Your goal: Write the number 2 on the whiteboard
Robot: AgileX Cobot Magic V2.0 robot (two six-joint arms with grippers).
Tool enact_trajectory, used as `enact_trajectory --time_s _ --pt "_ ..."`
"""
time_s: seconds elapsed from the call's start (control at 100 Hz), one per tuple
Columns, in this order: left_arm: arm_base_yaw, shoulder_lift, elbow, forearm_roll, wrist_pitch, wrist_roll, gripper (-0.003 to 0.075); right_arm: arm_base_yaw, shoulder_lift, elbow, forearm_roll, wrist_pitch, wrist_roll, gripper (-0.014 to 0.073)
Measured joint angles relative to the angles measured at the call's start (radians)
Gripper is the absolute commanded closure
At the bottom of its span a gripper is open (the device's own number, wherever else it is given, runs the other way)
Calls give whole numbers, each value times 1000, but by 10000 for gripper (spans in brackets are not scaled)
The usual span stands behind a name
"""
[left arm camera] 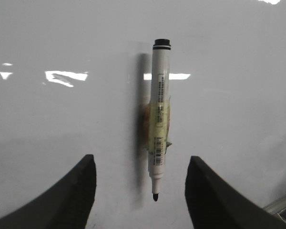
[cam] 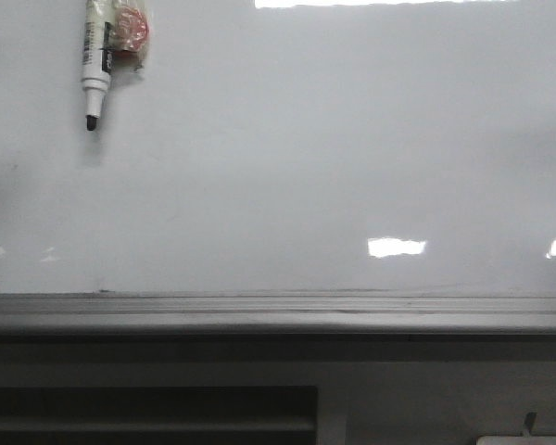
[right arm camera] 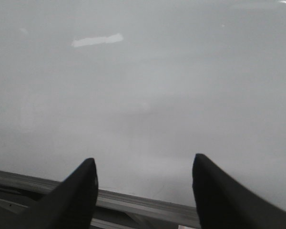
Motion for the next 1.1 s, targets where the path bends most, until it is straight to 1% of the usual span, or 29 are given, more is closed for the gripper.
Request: enact_trajectory --time_s 0.13,0.35,0.65,0.73,0.8,0.85,0.88,0.94,0.98,1.01,1.03,1.1 --pt "-38 120 -56 13 -37 2 364 0 0 0 4 0 0 200" --pt "-43 279 -123 19 -58 2 364 0 0 0 6 0 0 200" --pt "-43 357 -170 20 -68 3 364 0 0 0 6 0 0 200" --pt "-45 366 -173 20 -68 3 378 0 0 0 6 0 0 200" --pt "-46 375 -175 20 -68 3 422 0 0 0 6 0 0 200" --pt "-47 382 -176 21 -68 3 485 0 0 0 6 0 0 200" --pt "-47 387 -177 21 -68 3 510 0 0 0 6 0 0 200" --pt "-47 397 -177 21 -65 3 587 0 0 0 6 0 0 200" --pt "-50 400 -177 21 -58 3 663 0 0 0 6 0 0 200" --pt "-50 402 -178 21 -55 3 696 0 0 0 6 0 0 200" --pt "-51 403 -180 22 -51 3 741 0 0 0 6 0 0 200" --pt "-51 403 -180 22 -47 3 740 0 0 0 6 0 0 200"
